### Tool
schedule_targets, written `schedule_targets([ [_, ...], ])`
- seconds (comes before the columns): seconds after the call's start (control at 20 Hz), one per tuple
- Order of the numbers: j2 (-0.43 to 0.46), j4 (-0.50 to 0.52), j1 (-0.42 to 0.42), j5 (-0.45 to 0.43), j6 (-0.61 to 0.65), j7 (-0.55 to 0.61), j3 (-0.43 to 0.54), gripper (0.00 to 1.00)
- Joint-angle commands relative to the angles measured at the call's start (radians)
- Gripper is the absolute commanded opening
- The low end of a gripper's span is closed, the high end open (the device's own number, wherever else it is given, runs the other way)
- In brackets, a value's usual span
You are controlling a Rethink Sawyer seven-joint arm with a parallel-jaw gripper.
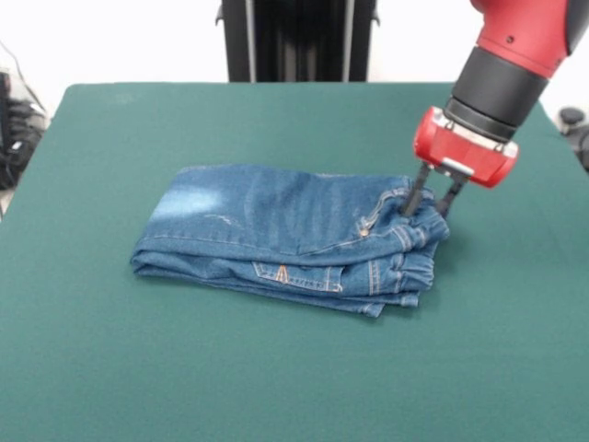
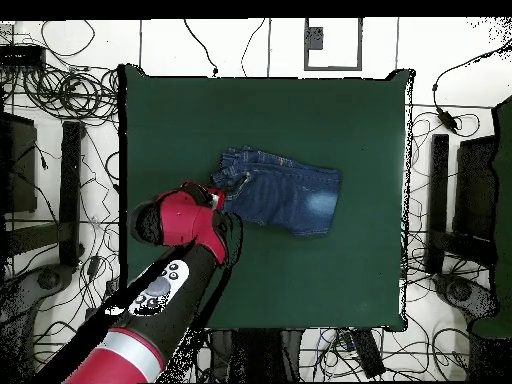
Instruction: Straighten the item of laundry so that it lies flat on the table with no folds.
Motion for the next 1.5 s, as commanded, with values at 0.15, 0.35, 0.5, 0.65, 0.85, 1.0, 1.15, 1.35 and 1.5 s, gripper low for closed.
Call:
schedule_targets([
  [0.15,0.051,0.103,0.039,0.009,0.040,0.238,0.045,0.00],
  [0.35,0.065,0.116,0.082,0.055,0.039,0.311,0.008,0.00],
  [0.5,0.066,0.123,0.087,0.062,0.028,0.314,0.013,0.00],
  [0.65,0.051,0.134,0.086,0.060,0.016,0.302,0.020,0.00],
  [0.85,-0.006,0.156,0.102,0.058,0.051,0.295,0.020,0.00],
  [1.0,-0.048,0.167,0.126,0.065,0.110,0.302,0.007,0.00],
  [1.15,-0.082,0.177,0.135,0.072,0.147,0.308,0.012,0.00],
  [1.35,-0.162,0.201,0.114,0.072,0.193,0.281,0.042,0.00],
  [1.5,-0.236,0.217,0.103,0.062,0.265,0.258,0.052,0.00],
])
